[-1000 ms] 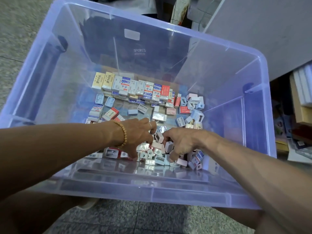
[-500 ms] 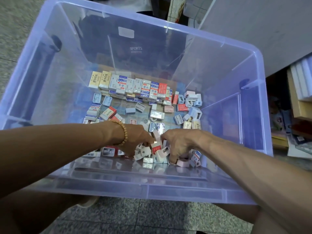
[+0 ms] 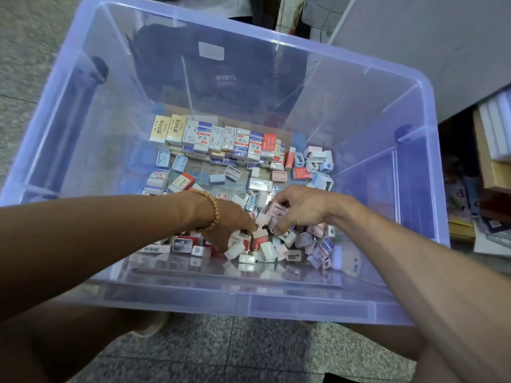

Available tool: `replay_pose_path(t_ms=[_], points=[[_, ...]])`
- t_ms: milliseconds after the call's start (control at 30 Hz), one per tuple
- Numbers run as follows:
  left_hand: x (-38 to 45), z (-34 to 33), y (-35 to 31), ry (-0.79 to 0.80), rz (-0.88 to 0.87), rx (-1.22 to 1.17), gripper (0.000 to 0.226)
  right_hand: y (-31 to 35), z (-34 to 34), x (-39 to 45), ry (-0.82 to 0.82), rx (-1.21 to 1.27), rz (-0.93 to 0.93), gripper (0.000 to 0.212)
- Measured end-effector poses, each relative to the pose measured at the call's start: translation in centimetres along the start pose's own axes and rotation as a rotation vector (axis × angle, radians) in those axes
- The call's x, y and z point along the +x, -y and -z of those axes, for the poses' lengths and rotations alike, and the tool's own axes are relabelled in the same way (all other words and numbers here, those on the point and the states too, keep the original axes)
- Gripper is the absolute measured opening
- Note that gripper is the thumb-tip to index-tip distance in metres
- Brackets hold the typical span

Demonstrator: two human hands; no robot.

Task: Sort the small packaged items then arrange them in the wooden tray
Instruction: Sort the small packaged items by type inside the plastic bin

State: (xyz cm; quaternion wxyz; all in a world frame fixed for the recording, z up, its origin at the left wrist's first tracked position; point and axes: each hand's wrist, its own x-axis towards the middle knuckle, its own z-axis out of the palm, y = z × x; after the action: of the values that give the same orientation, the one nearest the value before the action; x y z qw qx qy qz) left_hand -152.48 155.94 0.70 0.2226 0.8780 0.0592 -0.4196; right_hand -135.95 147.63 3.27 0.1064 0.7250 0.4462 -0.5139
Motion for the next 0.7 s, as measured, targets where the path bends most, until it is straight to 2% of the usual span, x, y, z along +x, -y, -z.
replay_pose_path(t_ms=[133,200,433,533,700], points=[[0.1,0.6,-0.9,0.060,-0.011,-0.028,0.061,-0.6,-0.1,0.3,0.011,0.020,-0.021,0.048],[-0.1,1.0,-1.1,0.074,-0.006,-0.040,0.062,-0.5,0.1,0.2,0.033,0.028,-0.029,0.059],[-1.6,1.3,0.7,0.004,0.007,-0.211,0.039,-0.2,0.1,0.3,-0.004,0.154,0.014,0.076],[-2.5,1.6,1.0,-0.062,0.058,-0.295,0.036,0.2,0.0,0.4,-0.058,0.182,0.026,0.065],[-4.1,2.0,1.3,-0.136,0.165,-0.428,0.024,0.3,-0.1,0.4,-0.027,0.253,0.031,0.047]])
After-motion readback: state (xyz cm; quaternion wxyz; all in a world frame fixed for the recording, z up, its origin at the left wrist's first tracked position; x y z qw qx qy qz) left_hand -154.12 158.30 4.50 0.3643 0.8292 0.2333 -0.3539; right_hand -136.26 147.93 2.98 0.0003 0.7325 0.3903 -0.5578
